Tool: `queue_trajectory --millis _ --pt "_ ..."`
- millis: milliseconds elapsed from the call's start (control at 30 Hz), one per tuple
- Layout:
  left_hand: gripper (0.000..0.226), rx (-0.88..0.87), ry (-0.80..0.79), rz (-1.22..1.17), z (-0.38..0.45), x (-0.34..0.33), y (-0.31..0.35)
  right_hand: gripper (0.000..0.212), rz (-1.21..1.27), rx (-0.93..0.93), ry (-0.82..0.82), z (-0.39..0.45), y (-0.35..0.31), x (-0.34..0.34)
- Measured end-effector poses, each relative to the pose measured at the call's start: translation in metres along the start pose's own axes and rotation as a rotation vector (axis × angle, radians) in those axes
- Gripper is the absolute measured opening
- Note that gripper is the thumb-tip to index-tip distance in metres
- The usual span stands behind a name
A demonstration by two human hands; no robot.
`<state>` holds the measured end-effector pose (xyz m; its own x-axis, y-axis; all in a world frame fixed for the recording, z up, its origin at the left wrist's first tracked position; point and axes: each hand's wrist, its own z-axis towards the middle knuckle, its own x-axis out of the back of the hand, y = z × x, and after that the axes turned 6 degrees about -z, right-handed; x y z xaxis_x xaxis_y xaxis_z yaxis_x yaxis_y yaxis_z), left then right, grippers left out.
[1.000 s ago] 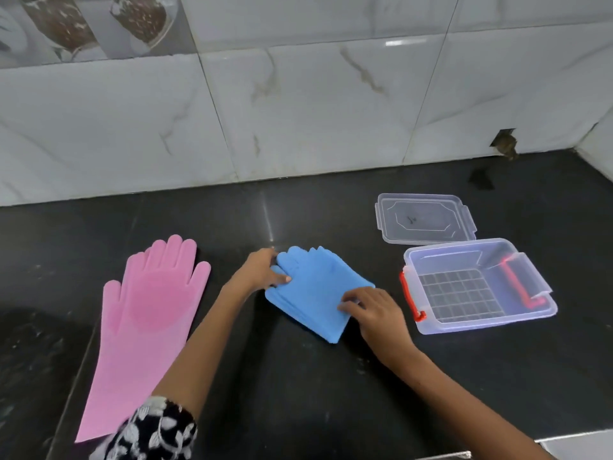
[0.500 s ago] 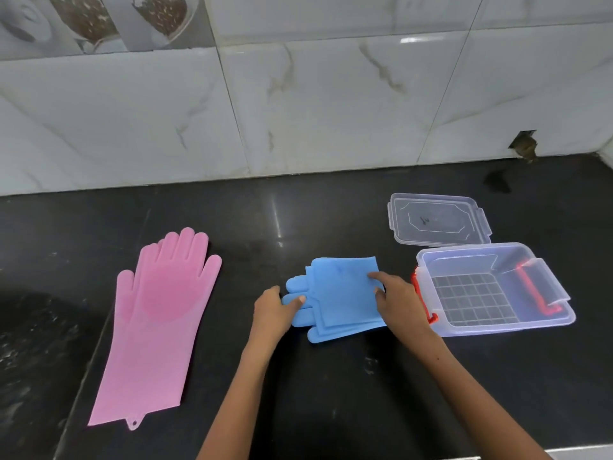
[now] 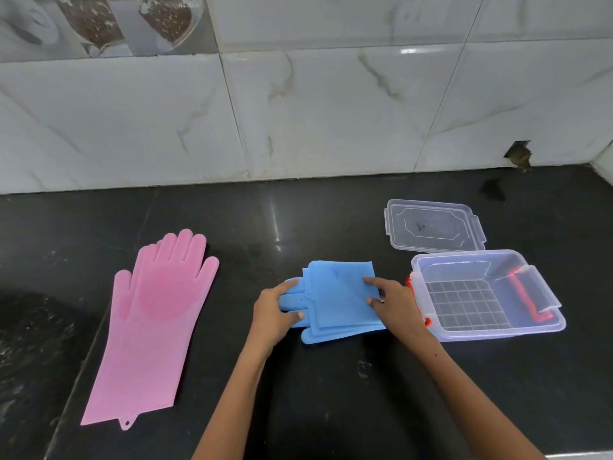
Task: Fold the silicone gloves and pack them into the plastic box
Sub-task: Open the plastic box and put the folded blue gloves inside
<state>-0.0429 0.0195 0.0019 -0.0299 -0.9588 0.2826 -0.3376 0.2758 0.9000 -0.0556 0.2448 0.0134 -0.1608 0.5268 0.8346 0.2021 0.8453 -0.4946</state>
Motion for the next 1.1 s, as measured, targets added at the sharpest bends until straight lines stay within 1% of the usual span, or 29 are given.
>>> queue_trajectory --millis 67,167,400,500,600,767,933,1100 --pt "0.059 0.030 0.014 -0.094 -0.002 0.001 -0.005 0.044 -0.005 -0.003 -0.002 0.001 0.000 0.000" --pt "0.057 0.084 0.023 -0.275 -0.004 0.005 -0.010 0.045 0.003 -0.014 -0.002 0.001 0.000 -0.001" --pt "0.059 0.061 0.027 -0.431 -0.007 0.004 -0.016 0.046 0.041 -0.032 0.029 0.000 -0.001 -0.002" --pt "0.059 0.034 -0.001 -0.452 -0.006 0.005 -0.017 0.045 0.049 -0.037 0.031 -0.002 -0.001 -0.002" --pt "0.059 0.062 -0.035 -0.507 -0.002 0.007 -0.017 0.045 0.054 -0.042 0.026 -0.003 -0.001 -0.001" --pt "0.058 0.056 -0.010 -0.534 -0.001 0.005 -0.014 0.046 0.069 -0.046 0.053 -0.005 -0.004 0.000" --pt "0.056 0.008 0.009 -0.507 -0.010 0.013 -0.002 0.046 0.090 -0.007 0.088 -0.014 -0.011 0.007" --pt "0.057 -0.061 -0.016 -0.497 -0.024 0.027 0.020 0.046 0.182 0.043 0.106 -0.025 -0.017 0.030"
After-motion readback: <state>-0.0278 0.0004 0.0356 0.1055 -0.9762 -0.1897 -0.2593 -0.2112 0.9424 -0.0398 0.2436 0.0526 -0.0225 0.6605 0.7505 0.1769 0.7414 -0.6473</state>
